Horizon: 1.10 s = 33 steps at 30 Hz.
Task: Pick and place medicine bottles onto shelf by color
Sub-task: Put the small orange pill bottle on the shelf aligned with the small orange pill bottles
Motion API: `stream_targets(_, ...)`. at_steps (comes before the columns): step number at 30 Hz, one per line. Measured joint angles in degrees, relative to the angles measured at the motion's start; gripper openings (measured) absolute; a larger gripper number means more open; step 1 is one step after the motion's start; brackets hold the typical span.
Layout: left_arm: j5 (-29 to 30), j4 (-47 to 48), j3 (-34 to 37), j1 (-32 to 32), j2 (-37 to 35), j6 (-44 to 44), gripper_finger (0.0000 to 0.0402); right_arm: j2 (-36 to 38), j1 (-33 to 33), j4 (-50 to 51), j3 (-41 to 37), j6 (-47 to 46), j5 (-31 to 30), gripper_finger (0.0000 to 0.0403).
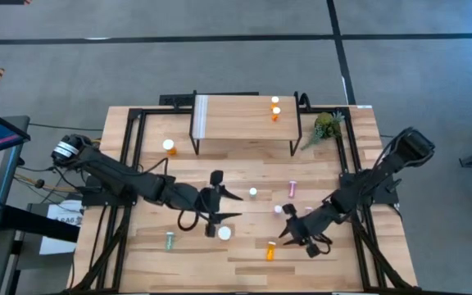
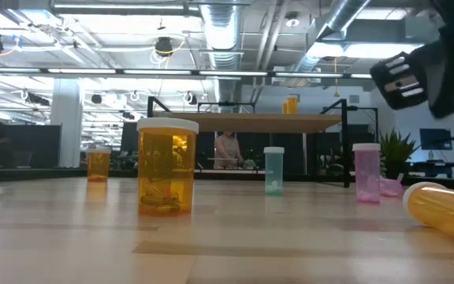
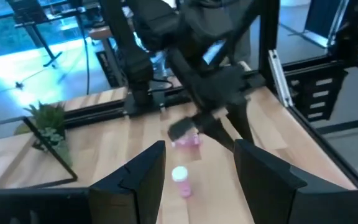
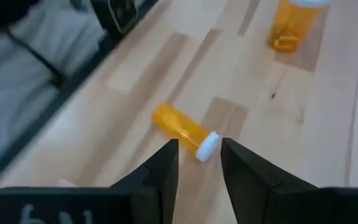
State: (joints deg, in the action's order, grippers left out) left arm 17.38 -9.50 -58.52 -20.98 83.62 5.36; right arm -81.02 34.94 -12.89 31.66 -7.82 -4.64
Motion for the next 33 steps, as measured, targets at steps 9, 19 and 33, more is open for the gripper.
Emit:
stream_targets(9,-0.2,1.78,0.0,0.14,-0.08,0.01,0.018,-8.29,-1.29,-0.23,2.12,3.54,0.0,0.0143)
stream_targets(19,-0.57,3.21,0.0,0.14,-0.08,-0.67,0.018,-13.06,-2.51,2.69,7.53,7.08,0.22,0.0235)
stream_targets(33,-0.56,3.15,0.0,0.14,-0.08,-1.6,0.018,-13.06,-3.28,6.63,7.89,7.9,0.37,0.024)
